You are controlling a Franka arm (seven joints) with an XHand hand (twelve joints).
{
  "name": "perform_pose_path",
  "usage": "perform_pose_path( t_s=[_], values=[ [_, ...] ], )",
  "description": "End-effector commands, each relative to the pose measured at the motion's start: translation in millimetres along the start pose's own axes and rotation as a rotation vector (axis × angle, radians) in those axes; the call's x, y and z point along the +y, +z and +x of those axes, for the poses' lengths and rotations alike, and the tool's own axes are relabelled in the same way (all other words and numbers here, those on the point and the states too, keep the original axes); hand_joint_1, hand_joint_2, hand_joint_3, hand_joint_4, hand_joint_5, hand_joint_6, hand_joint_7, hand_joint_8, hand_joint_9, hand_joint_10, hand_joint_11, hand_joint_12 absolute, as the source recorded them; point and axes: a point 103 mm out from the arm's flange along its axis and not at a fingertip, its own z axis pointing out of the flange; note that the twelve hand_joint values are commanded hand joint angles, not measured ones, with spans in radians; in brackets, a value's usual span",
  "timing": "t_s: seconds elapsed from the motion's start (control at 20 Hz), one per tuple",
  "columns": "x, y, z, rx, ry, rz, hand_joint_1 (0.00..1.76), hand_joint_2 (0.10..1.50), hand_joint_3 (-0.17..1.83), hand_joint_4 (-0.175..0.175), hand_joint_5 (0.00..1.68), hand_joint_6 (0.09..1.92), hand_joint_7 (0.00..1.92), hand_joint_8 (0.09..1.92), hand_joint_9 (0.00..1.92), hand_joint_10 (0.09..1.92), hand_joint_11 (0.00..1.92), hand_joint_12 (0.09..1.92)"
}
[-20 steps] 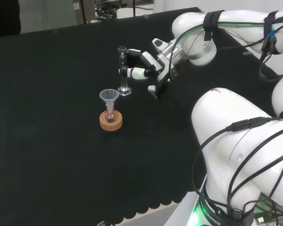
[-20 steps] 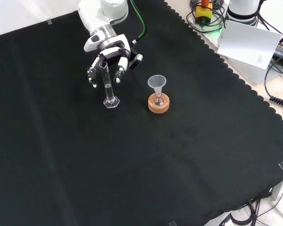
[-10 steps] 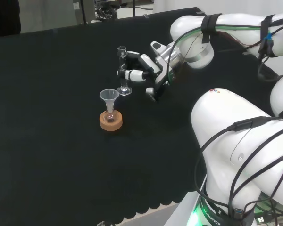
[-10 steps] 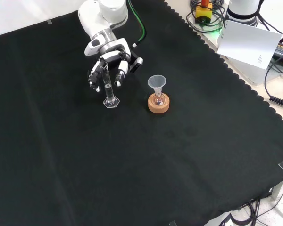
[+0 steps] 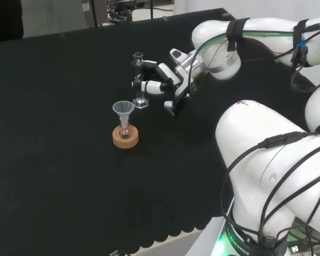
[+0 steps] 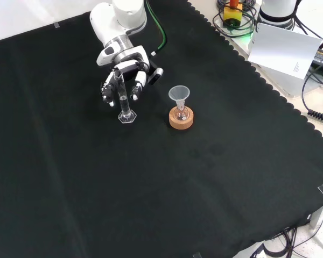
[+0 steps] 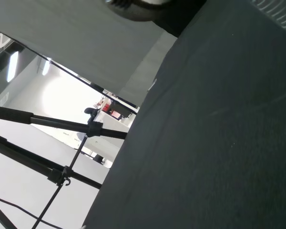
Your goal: Pick up the graduated cylinder.
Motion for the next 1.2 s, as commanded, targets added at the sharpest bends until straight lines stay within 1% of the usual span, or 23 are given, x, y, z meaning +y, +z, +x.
perform_pose_path(
  t_s=[0.05,0.15,0.25,0.4,0.65,1.0,1.2],
  values=[
    [0.9,2.1,-0.9,-0.007,0.003,-0.001,1.07,0.95,-0.17,-0.003,0.68,0.16,0.63,0.58,0.83,0.45,0.52,1.24],
    [1.0,1.3,-0.7,-0.008,0.003,-0.004,1.08,0.95,-0.17,0.002,0.69,0.26,0.67,0.55,0.88,0.41,0.55,1.23],
    [0.7,0.9,-0.7,-0.009,0.003,-0.009,1.09,0.96,-0.17,0.007,0.7,0.4,0.72,0.53,0.93,0.38,0.58,1.21],
    [0.6,3.0,-1.5,-0.016,0.004,-0.009,1.1,0.96,-0.17,0.012,0.71,0.52,0.76,0.52,0.98,0.35,0.62,1.19],
    [0.1,2.6,-1.4,-0.018,0.005,-0.013,1.11,0.97,-0.17,0.011,0.72,0.58,0.79,0.52,1.02,0.34,0.67,1.17],
    [0.3,1.6,-1.7,-0.015,0.008,-0.018,1.12,0.98,-0.17,0.008,0.71,0.6,0.8,0.52,1.04,0.32,0.7,1.15],
    [0.1,2.9,-2.1,-0.017,0.01,-0.021,1.13,0.98,-0.17,0.005,0.71,0.61,0.81,0.53,1.06,0.31,0.76,1.12]
  ],
)
